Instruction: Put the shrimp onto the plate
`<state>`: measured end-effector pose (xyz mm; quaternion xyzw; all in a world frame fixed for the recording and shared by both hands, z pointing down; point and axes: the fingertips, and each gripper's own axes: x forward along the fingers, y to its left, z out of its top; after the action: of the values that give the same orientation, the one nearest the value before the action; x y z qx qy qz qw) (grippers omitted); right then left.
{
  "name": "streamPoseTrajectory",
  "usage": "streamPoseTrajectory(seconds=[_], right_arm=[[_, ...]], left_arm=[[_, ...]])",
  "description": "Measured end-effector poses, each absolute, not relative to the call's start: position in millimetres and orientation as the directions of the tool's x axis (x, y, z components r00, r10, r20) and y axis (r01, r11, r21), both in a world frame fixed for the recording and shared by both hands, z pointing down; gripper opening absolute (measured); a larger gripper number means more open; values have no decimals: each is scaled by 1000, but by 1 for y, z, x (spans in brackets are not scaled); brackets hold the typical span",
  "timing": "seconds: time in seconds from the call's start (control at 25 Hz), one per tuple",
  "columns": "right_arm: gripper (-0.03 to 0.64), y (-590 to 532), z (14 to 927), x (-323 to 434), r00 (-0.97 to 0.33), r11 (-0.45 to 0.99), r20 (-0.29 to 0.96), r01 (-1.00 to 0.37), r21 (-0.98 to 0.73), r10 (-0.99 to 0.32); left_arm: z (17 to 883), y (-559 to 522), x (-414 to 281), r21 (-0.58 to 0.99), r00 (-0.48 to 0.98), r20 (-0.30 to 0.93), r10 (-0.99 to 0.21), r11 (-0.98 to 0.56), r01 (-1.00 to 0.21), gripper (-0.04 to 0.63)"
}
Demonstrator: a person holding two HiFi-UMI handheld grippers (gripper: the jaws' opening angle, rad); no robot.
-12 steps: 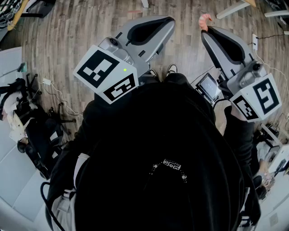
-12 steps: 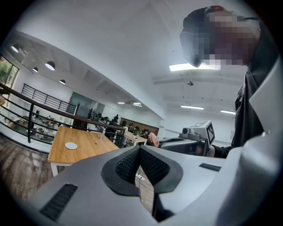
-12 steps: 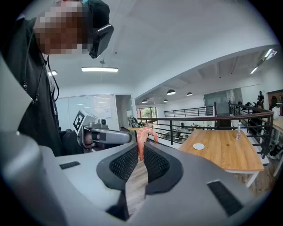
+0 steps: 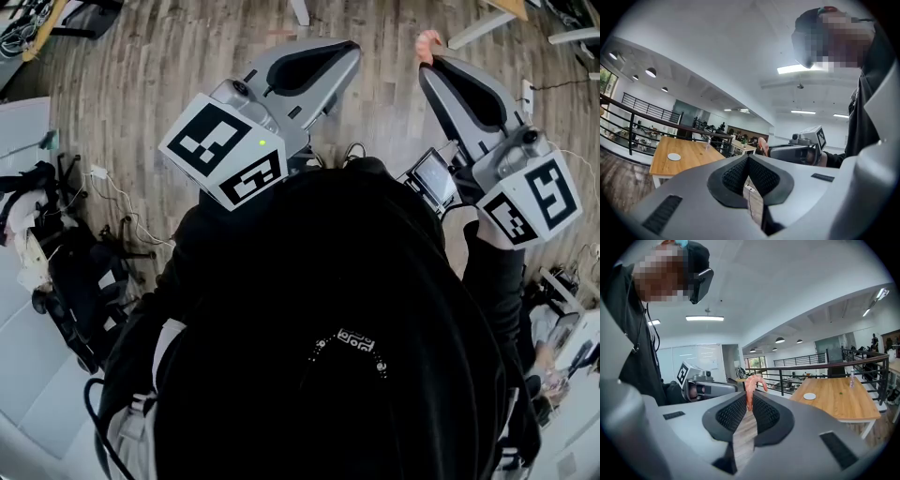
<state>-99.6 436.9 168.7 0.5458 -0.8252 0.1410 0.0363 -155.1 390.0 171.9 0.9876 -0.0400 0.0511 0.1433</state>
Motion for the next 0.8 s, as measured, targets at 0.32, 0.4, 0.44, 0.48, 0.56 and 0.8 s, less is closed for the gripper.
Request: streamPoseTrajectory(seconds=[0.32,0.4,0.44,0.48,0.56,0.8], right_arm=[[54,442,165,-61,-372,341,168,-921,-188,-913],[54,445,166,-50,-360,329,158,-924,-193,-919],[54,447,167,-45,-358,326,155,-925,-197,-921],[54,449,169,-41,-357,324,153,-924,-202,-922],[54,450,171,-31,-353,318,143,-922,-219,-925],[54,452,180,-10,-357,313,130,-911,-268,-925]], left_arm=[[166,396,-124,234,992,112,-61,-968,-86,-2],[167,399,-115,229,991,116,-59,-970,-84,-2],[168,401,-111,231,991,119,-57,-969,-84,-2],[169,402,-107,234,991,123,-57,-969,-85,-2],[172,403,-102,229,989,137,-61,-969,-92,-2],[181,403,-110,216,975,192,-109,-965,-150,-2]])
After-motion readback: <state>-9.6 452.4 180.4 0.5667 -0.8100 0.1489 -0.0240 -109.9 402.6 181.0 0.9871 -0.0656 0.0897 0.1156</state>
